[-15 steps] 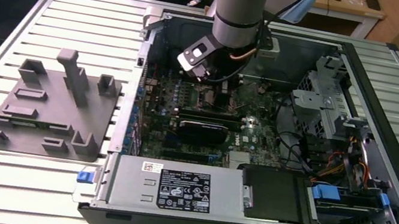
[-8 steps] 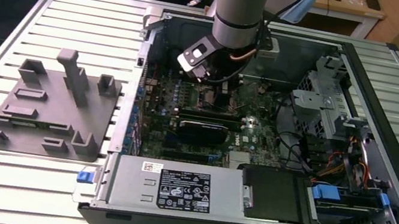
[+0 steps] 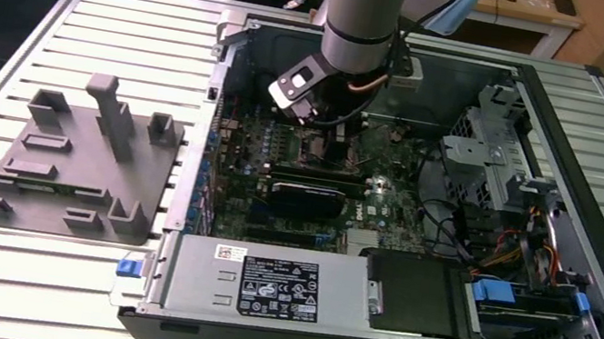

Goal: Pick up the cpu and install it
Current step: 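Place the cpu into insertion slot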

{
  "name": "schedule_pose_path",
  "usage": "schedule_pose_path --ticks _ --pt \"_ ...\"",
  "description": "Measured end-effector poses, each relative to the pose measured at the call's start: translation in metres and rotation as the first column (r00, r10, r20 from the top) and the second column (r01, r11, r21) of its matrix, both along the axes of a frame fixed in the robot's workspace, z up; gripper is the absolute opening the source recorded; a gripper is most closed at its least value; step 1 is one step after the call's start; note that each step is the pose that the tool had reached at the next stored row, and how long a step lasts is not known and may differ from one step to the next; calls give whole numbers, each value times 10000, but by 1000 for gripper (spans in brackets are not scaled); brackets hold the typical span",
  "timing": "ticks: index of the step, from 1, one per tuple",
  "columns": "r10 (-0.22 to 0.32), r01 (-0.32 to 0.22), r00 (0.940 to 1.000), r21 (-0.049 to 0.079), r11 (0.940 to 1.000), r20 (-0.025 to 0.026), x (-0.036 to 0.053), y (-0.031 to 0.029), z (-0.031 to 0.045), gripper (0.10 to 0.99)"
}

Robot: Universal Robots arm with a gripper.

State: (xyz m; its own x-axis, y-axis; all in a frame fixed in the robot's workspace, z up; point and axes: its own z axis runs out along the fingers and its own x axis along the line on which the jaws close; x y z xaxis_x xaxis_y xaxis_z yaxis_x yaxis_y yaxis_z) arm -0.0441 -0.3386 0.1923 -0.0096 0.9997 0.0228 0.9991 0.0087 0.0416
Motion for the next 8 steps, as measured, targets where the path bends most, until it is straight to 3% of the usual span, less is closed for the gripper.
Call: schedule_pose_path --ticks 8 --pt "0 0 10000 10 10000 0 0 0 -6 537"
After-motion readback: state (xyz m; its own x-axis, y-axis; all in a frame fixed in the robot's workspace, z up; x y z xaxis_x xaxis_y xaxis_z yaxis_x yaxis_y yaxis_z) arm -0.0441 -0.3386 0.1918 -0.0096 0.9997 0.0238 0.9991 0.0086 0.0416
